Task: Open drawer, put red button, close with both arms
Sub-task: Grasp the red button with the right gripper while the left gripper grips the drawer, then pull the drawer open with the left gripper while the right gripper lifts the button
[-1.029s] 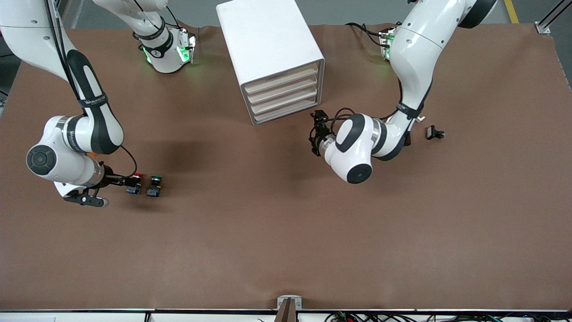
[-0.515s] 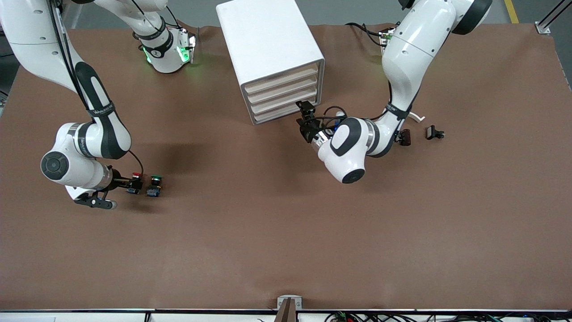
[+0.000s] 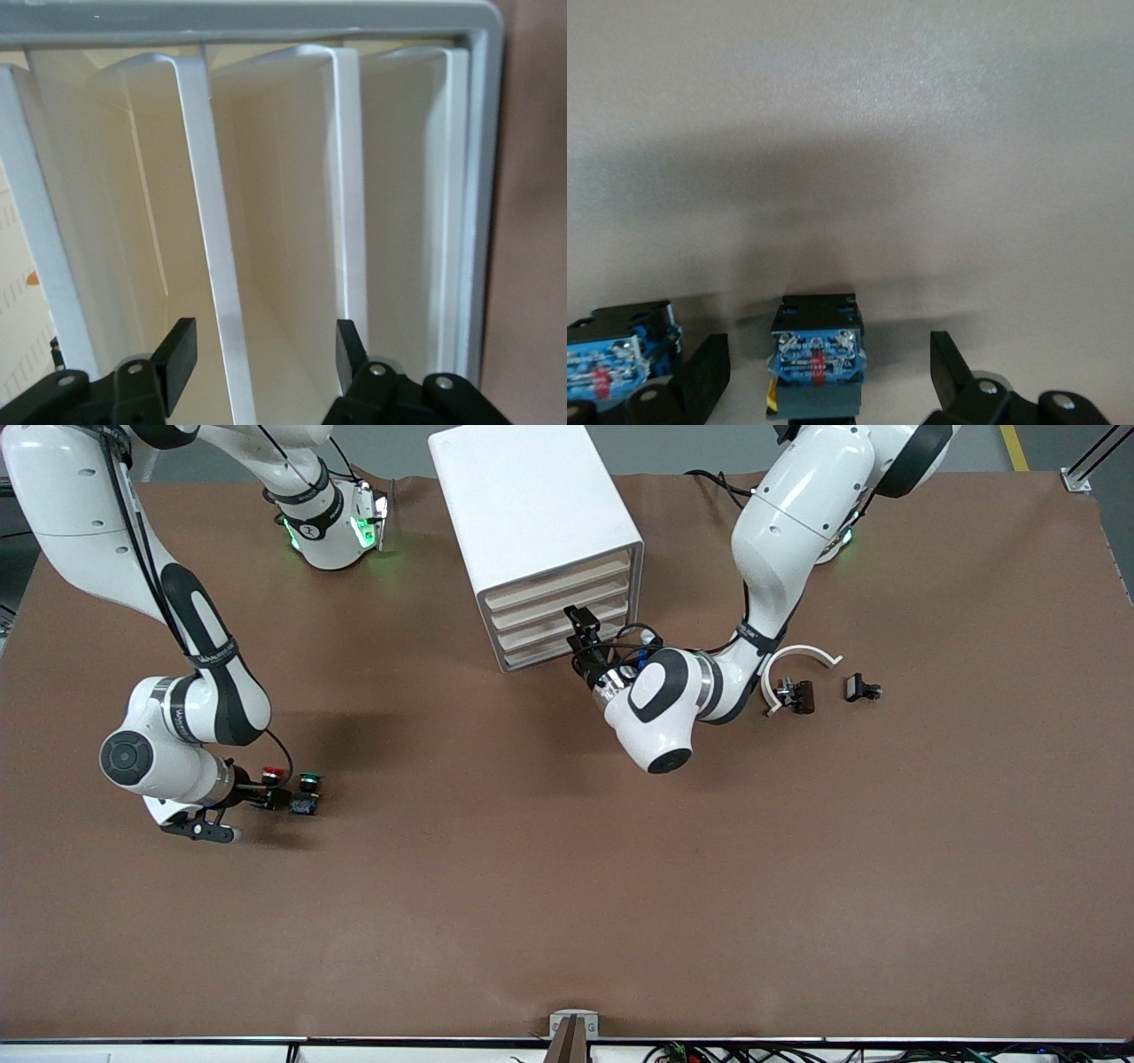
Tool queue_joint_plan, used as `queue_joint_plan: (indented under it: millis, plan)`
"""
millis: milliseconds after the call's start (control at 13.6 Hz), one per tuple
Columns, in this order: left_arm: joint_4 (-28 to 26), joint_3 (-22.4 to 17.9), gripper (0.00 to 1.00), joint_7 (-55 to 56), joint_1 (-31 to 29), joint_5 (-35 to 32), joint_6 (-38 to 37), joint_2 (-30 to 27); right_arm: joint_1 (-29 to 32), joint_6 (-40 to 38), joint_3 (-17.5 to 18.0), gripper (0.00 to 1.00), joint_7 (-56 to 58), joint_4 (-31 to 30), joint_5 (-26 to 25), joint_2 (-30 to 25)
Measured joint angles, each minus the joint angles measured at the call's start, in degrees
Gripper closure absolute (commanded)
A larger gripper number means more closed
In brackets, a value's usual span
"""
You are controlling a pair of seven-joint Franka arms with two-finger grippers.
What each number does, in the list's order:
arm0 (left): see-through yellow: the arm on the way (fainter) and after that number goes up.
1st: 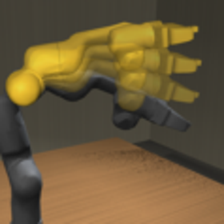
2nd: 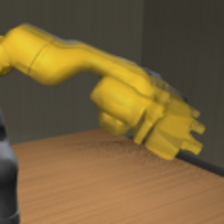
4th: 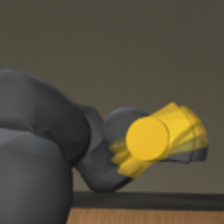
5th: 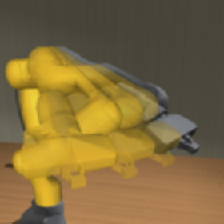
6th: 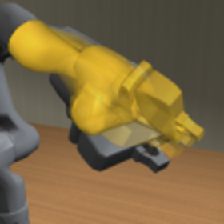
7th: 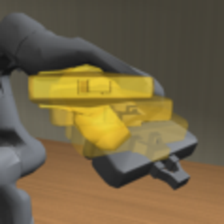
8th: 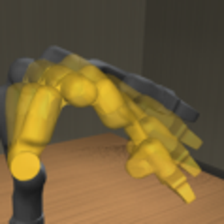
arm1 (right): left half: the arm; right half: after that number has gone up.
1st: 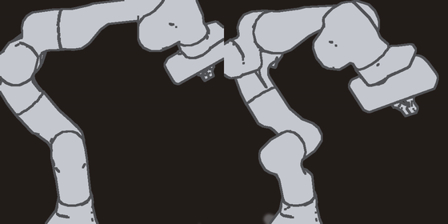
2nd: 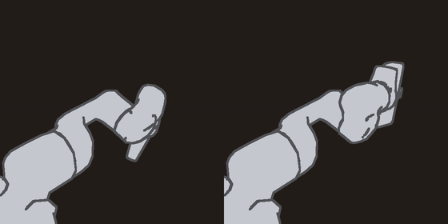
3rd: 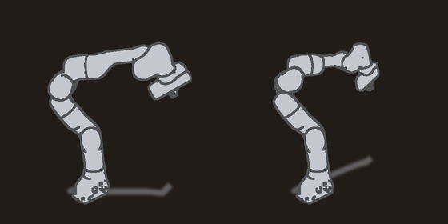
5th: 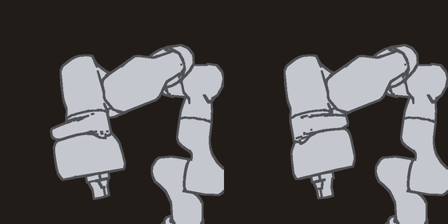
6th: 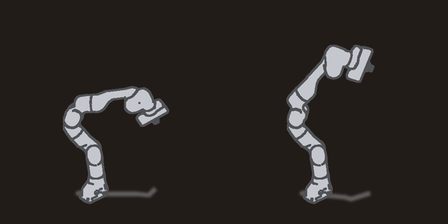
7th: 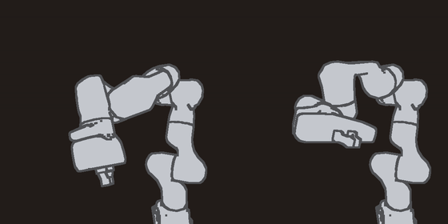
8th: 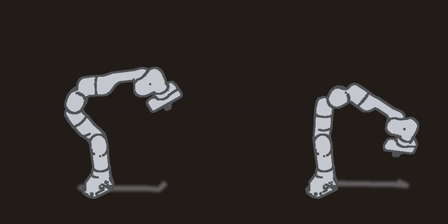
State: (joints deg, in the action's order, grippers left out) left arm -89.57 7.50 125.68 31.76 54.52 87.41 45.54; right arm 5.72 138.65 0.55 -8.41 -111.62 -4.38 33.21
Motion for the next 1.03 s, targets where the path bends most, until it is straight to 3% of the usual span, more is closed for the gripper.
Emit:
queue_joint_plan:
  millis: [221, 441, 588, 735, 1029]
  plan:
    - [0.0, 0.01, 0.46, 0.29, 1.49, 0.61, -0.34, 0.57, 0.0, 0.01, 0.0, 0.58, -0.03, 0.05, 0.0, 0.17]
    - [0.0, 0.03, 0.73, 0.51, 2.45, 0.66, -0.41, 1.18, -0.01, -0.12, 0.31, 0.76, -0.04, 0.46, 0.01, 0.12]
    - [0.13, 0.04, 0.91, 0.74, 2.42, 1.37, -1.52, 1.32, 0.0, -1.06, 0.36, 0.82, -0.04, 0.92, 0.01, -0.08]
    - [0.49, 0.04, 1.0, 2.07, 2.3, 1.79, -2.56, 1.3, 0.0, -1.15, 0.33, 0.82, -0.02, 0.97, 0.01, 0.08]
    - [0.53, 0.0, 1.0, 3.04, 2.05, 1.79, -2.55, 1.3, 0.0, -2.32, 0.33, 0.82, 0.0, 1.32, 0.01, 0.09]
